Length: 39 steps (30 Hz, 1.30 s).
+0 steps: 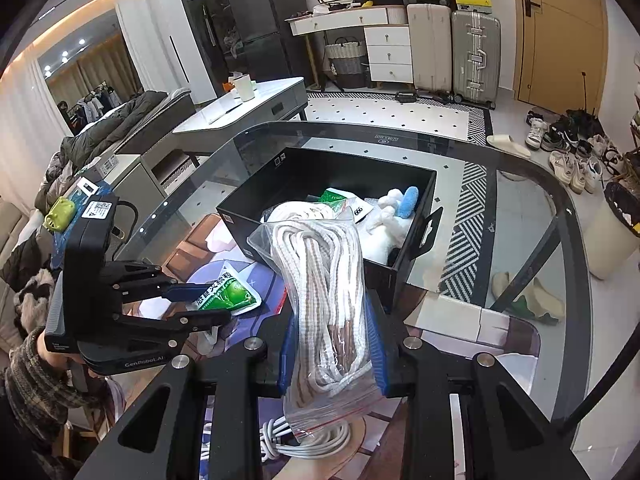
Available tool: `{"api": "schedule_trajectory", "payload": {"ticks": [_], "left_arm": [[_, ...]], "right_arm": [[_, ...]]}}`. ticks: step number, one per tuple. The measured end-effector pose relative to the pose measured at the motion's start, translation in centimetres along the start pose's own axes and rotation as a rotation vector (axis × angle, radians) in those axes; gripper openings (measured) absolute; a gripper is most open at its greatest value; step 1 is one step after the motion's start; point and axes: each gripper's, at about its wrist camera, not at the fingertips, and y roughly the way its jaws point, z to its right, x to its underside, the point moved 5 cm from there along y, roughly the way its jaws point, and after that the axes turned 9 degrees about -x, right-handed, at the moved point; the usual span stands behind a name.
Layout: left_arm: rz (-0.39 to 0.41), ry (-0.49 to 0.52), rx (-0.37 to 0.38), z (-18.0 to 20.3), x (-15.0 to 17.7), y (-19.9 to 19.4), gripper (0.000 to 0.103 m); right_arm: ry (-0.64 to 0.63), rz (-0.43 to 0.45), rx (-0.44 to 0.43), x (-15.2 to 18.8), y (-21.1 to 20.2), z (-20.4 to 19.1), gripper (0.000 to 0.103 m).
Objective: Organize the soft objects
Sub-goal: 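Close left gripper on the green packet and lift it while right tool holds the rope bag, then carry the green packet with left tool while right tool carries the rope bag into the box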
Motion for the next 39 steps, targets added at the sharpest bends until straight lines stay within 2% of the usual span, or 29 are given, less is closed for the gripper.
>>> {"api": "schedule_trajectory", "payload": {"ticks": [9,23,39], "left_arm": [[0.014,0.006,0.007,-0.3,0.4,-0.9,0.018],[0.078,-0.013,-0.014,-1.4,-0.9,-3.7,0.018],[0.151,-0.03,-0.042,-2.1,-4.1,-5.9,0.018]], "right_arm": [[0.007,0.015,-0.005,-0.2,-0.6,-0.5,0.031],[-0.019,0.03,0.016,-1.7,-1.7,-1.1,0.031],[-0.024,0.057,0.064,-3.4,-2.2,-0.6,0.031]]}}
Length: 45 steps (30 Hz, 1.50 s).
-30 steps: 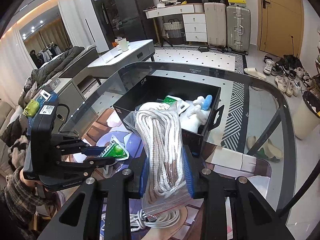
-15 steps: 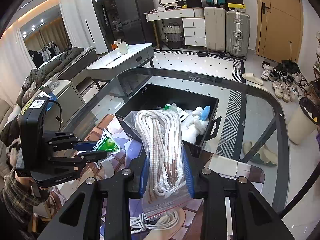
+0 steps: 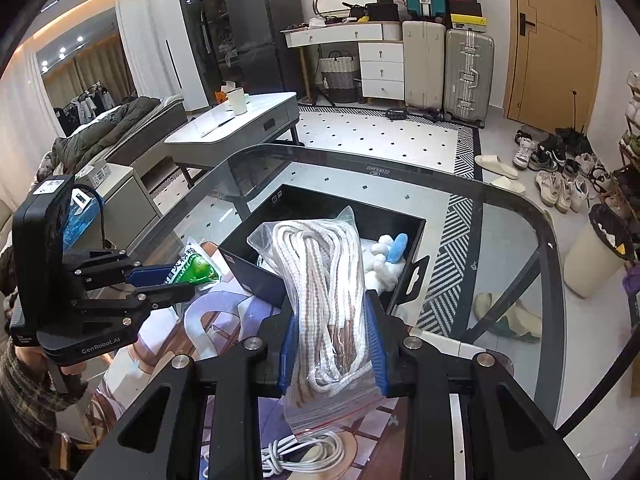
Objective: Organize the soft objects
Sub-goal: 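Carry the green packet with left tool while right tool carries the rope bag into the box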
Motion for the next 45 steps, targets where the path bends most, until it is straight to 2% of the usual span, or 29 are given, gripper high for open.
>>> {"api": "schedule_trajectory", "payload": {"ticks": [9,19,45], "left_arm": [[0.03,-0.006,-0.017,-0.1,-2.0,-0.3,0.018],[0.054,-0.013,-0.027,0.0,-3.9,0.1,0.018],[0.044,-0.007,-0.018,0.7,-7.6,3.3,0.018]], "right_arm": [[-0.005,0.037,0.042,-0.8,0.2,-0.3,0.031],[-0.024,0.042,0.037,-1.8,1.2,-0.6,0.031],[0.014,0.054,0.017,-5.3,3.8,1.3,0.031]]}}
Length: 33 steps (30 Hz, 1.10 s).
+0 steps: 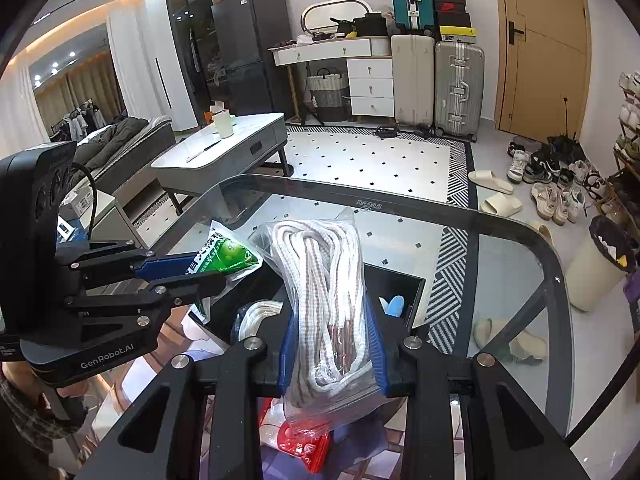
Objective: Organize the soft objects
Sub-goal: 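Carry the green packet with left tool while right tool carries the rope bag into the box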
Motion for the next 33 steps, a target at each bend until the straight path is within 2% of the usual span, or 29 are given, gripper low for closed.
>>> {"api": "schedule_trajectory", "payload": {"ticks": [16,33], "left_arm": [[-0.036,-0.012,0.038,0.8,-0.6,3.7,0.018],[-0.105,0.01,0.046,1.4,1.6,6.2,0.018]], "right_arm": [[0.045,-0.034,-0.02,-0.7,4.3,1.3,0.031],[0.029,-0.106,-0.019,1.1,7.9,1.7,0.031]]}}
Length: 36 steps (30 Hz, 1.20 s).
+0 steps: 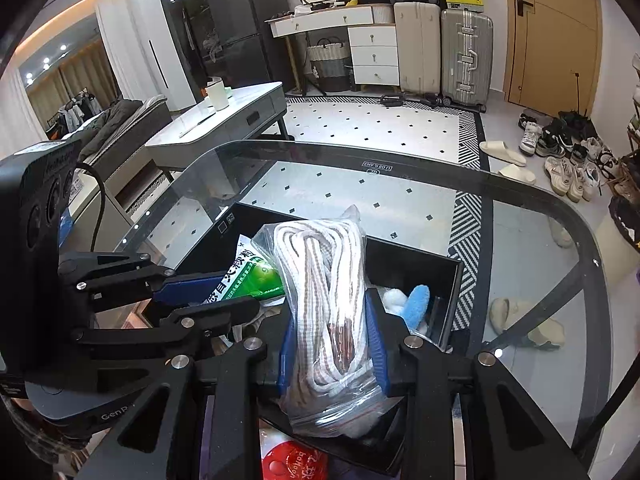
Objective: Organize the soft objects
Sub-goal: 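Carry the green packet with left tool while right tool carries the rope bag into the box, then open right gripper to drop the rope bag while left gripper releases the green packet in the box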
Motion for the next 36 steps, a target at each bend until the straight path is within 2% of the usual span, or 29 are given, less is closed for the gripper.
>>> {"api": "schedule_trajectory", "payload": {"ticks": [12,29,36], "left_arm": [[-0.007,0.014,0.005,-0.3,1.4,-0.8,0.018],[-0.011,0.0,-0.015,-1.6,4.7,-3.1,0.018],[-0.001,0.015,-0.026,-1.2,4.9,-3.2,0.022]], "right_arm": [[-0.011,-0.011,-0.027,0.9,0.2,-0.5,0.031],[-0.065,-0.035,-0.052,3.0,0.0,-3.3,0.031],[-0.064,-0.042,-0.048,2.9,-0.4,-3.1,0.031]]}}
